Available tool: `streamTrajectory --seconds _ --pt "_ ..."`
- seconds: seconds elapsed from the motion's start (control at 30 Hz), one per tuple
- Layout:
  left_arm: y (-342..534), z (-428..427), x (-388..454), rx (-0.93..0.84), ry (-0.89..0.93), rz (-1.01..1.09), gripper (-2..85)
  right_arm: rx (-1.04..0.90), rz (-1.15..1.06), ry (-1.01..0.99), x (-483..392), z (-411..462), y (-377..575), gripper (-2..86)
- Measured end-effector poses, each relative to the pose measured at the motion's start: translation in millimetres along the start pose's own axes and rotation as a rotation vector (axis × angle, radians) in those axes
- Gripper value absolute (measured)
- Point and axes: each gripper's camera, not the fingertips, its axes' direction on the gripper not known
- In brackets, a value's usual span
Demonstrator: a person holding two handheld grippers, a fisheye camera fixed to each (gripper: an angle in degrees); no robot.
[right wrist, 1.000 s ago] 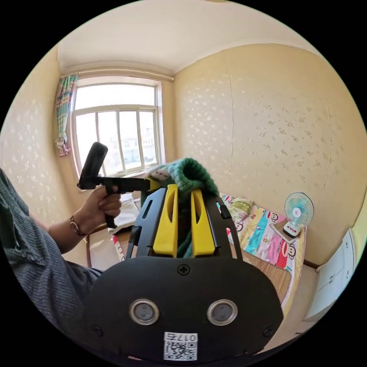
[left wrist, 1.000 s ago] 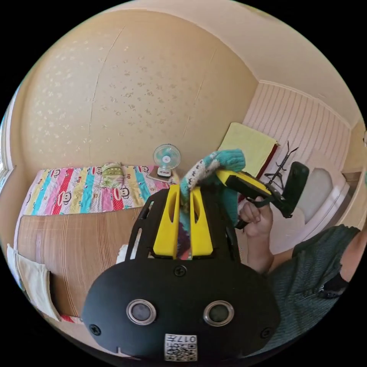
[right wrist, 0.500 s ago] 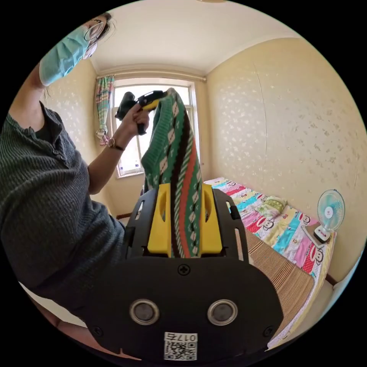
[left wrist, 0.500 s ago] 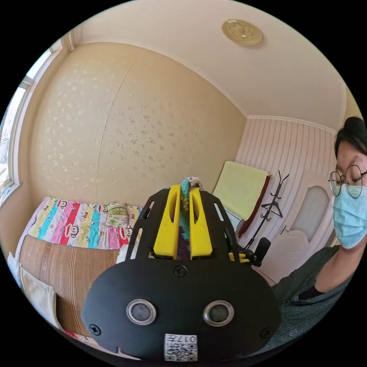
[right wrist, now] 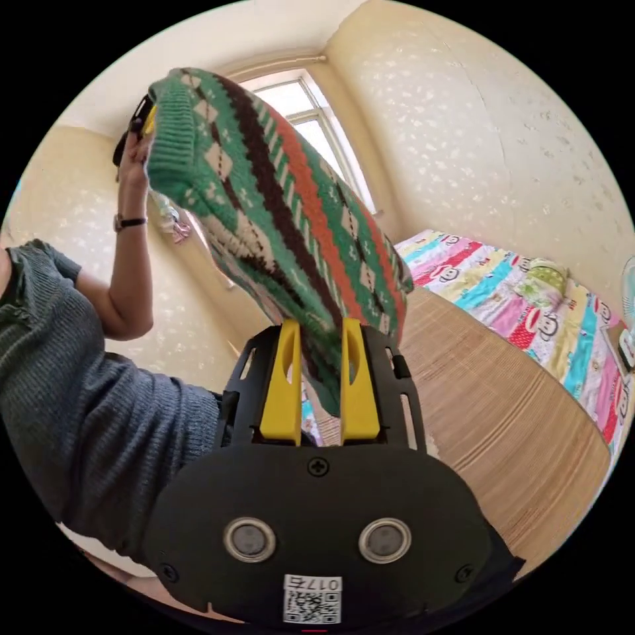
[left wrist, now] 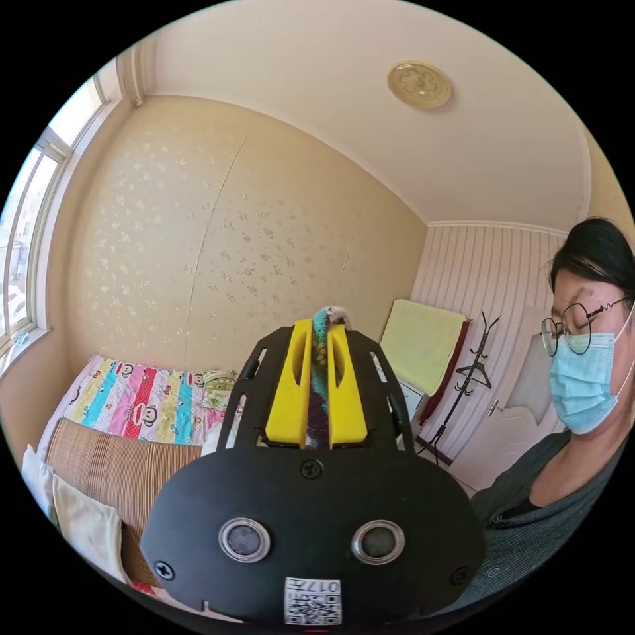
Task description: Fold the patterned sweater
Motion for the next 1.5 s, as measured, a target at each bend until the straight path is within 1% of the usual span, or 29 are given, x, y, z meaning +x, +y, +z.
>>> streamTrajectory --seconds 0.03,0.1,0.17,0.23,0.27,0.33,0.4,0.47,0.57,0.63,0.67,0.73,0.8,0.83,0.87,0.93,1.03,1.07,1.1,1.17,1.23,1.27,1.3,1.33,1.37,1.4,1.43,1.47,1.5 --pt "-7.1 -11.7 -11.8 -0.001 0.021 -0.001 3.6 -0.010 0.018 -0.058 4.3 7.6 -4.2 8.8" --pt "-17.9 -29.1 -30.5 -0.002 0.044 -0.007 3.6 -0.059 0.065 -0.266 13.4 47.1 -17.2 8.1" --pt "-28.4 -45.0 -49.4 -0.008 0.055 -0.010 3.6 -0.045 0.088 -0.300 7.0 73.7 -20.9 7.1" --pt "-42.6 -64.5 -74.6 -0.034 0.058 -0.007 3.7 0.027 0.133 -0.230 -1.2 85.4 -20.8 5.5" --pt "-46.2 -69.5 -81.8 -0.042 0.057 -0.010 3.7 0.094 0.202 -0.175 -1.6 82.4 -20.7 4.9" --pt "-60.3 -93.2 -113.9 -0.068 0.035 -0.022 3.7 0.199 0.284 -0.084 -4.9 64.7 -22.1 4.1" --pt "-70.4 -113.9 -142.4 -0.085 0.027 -0.032 3.8 0.331 0.312 0.079 -26.7 27.0 -31.5 3.5" --pt "-79.0 -131.0 -170.0 -0.115 0.026 -0.025 4.0 0.419 0.306 0.182 -53.9 -2.3 -43.8 3.3" --pt "-86.9 -153.4 -210.4 -0.221 0.056 0.041 4.3 0.561 0.223 0.317 -119.5 -44.5 -58.0 3.1" --pt "-76.5 -168.1 -233.9 -0.367 0.044 0.139 4.3 0.618 0.162 0.362 -161.7 -61.1 -57.0 3.0" --pt "-70.8 -171.2 -239.7 -0.407 0.046 0.159 4.3 0.633 0.131 0.378 -188.8 -66.6 -53.6 2.9" --pt "-40.6 -180.6 -262.2 -0.538 0.159 0.177 3.8 0.621 0.096 0.429 -230.7 -66.8 -46.9 2.9" --pt "-19.5 -184.3 -274.8 -0.591 0.291 0.152 3.6 0.639 0.062 0.471 -285.9 -71.3 -33.6 3.0" --pt "-11.4 -187.5 -282.5 -0.588 0.391 0.132 3.5 0.648 0.047 0.475 -299.6 -73.9 -30.8 3.0" --pt "-10.3 -189.3 -286.4 -0.576 0.441 0.122 3.4 0.676 0.017 0.484 -326.7 -81.0 -26.8 3.0" --pt "-25.0 -195.1 -300.6 -0.483 0.598 0.119 3.3 0.715 -0.018 0.536 -366.8 -93.0 -30.3 3.1" --pt "-70.7 -182.3 -325.5 -0.392 0.705 0.101 3.4 0.689 0.016 0.739 -414.5 -101.1 -69.2 3.4" --pt "-80.6 -174.6 -331.5 -0.393 0.721 0.085 3.4 0.639 0.066 0.851 -420.8 -97.9 -93.0 3.5" --pt "-98.4 -155.9 -343.4 -0.405 0.750 0.054 3.5 0.565 0.125 0.960 -415.0 -92.7 -116.1 3.6" --pt "-119.0 -122.1 -360.3 -0.430 0.763 0.038 3.5 0.452 0.216 1.053 -380.9 -84.8 -144.0 3.8" --pt "-133.7 -54.6 -391.9 -0.535 0.705 -0.033 3.7 0.329 0.300 1.077 -316.1 -74.6 -163.7 4.0" --pt "-134.4 -32.8 -402.7 -0.574 0.673 -0.063 3.7 0.242 0.353 1.082 -259.0 -64.7 -172.1 4.2" --pt "-131.5 14.7 -427.1 -0.650 0.587 -0.119 4.1 0.159 0.423 1.065 -191.4 -52.1 -176.9 4.6" --pt "-122.5 65.2 -455.0 -0.715 0.493 -0.186 4.7 0.115 0.466 1.058 -154.9 -44.3 -177.8 4.9" --pt "-115.5 92.3 -470.8 -0.747 0.438 -0.222 5.1 0.032 0.565 1.042 -81.1 -25.7 -174.7 5.5" --pt "-98.6 142.9 -504.0 -0.790 0.306 -0.277 6.1 -0.059 0.664 1.018 -13.7 -1.6 -165.1 6.0" --pt "-76.6 183.9 -541.1 -0.824 0.142 -0.330 7.4 -0.104 0.712 1.019 12.3 11.2 -158.5 6.3" --pt "-63.4 199.9 -560.6 -0.856 0.045 -0.364 7.8 -0.187 0.781 1.008 47.8 37.6 -145.2 6.5" --pt "-35.2 221.0 -595.2 -0.933 -0.129 -0.451 8.6 -0.210 0.800 0.985 63.0 64.0 -132.0 6.8"
